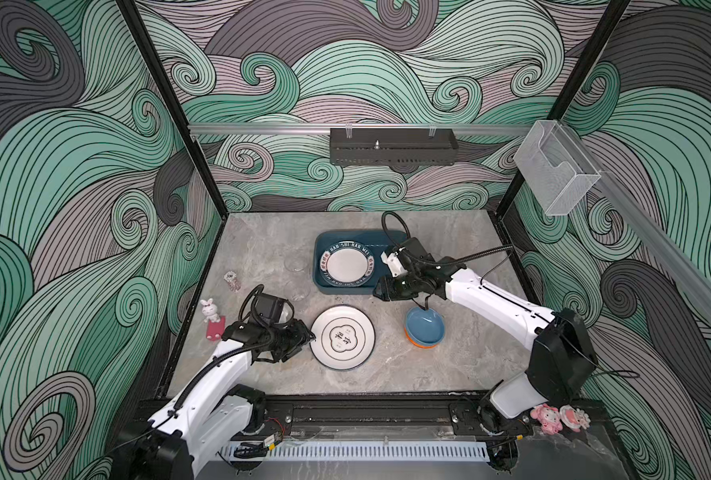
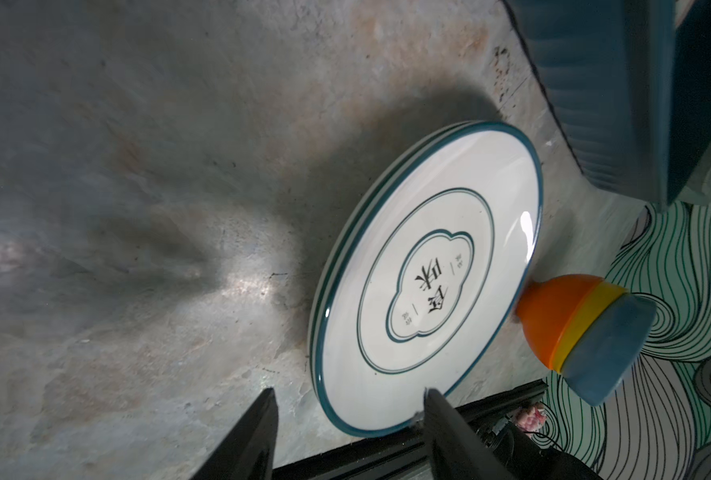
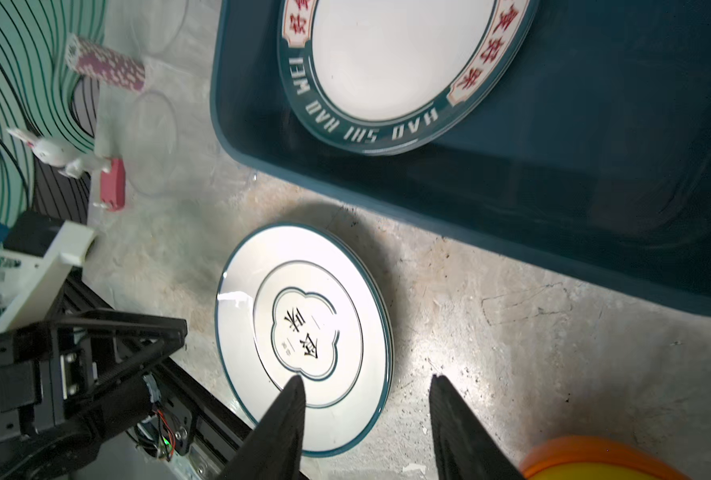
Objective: Place the mixed dishes into the plastic bin
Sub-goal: 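Grip the cloud-emblem plate stack rim with the right gripper while left holds the near rim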
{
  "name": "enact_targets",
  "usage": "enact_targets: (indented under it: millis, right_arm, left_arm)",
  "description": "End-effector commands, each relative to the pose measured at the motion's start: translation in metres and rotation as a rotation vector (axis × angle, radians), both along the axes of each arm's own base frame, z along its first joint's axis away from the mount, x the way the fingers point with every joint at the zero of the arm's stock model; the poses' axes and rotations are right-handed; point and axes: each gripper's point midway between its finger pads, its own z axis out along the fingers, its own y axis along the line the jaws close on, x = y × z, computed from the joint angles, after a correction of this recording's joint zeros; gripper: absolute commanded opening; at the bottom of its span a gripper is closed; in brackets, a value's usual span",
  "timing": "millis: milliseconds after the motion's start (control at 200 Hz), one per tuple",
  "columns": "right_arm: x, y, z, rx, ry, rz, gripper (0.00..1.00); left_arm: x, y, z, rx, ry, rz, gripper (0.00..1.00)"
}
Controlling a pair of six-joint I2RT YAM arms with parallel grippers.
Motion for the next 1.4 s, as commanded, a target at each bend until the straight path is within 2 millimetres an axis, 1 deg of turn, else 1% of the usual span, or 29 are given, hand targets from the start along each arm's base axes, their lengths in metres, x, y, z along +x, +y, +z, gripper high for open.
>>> enact_targets:
  millis: [0, 235, 440, 710, 936, 1141, 1286, 1391]
  right_arm:
    - [-0.008, -0.005, -0.009, -0.052, -0.005, 0.023, 0.50]
    - [-0.017, 0.003, -0.030, -0.094, 0.026, 0.054, 0.50]
    - [-0.022, 0.011, -0.045, -0.120, 0.057, 0.075, 0.50]
    - [-0.028, 0.018, -0.064, -0.156, 0.093, 0.096, 0.49]
    - [-0.029, 0.022, -0.079, -0.197, 0.114, 0.098, 0.49]
    - [-0.034, 0.027, -0.089, -0.209, 0.139, 0.112, 0.47]
    - [-0.035, 0.030, -0.089, -0.206, 0.144, 0.119, 0.43]
    - [-0.036, 0.032, -0.090, -0.205, 0.146, 0.126, 0.43]
  left_arm:
    - [0.010, -0.008, 0.003, -0.029, -0.025, -0.038, 0.59]
    - [0.018, -0.013, -0.010, -0.034, -0.025, -0.058, 0.56]
    - [0.019, -0.019, -0.022, -0.042, 0.010, -0.081, 0.53]
    - [0.020, -0.024, -0.029, -0.048, 0.027, -0.104, 0.46]
    - [0.020, -0.025, -0.029, -0.048, 0.026, -0.111, 0.41]
    - [0.017, -0.024, -0.028, -0.047, 0.026, -0.111, 0.39]
    - [0.016, -0.024, -0.028, -0.045, 0.026, -0.111, 0.38]
    - [0.016, -0.024, -0.029, -0.045, 0.026, -0.111, 0.37]
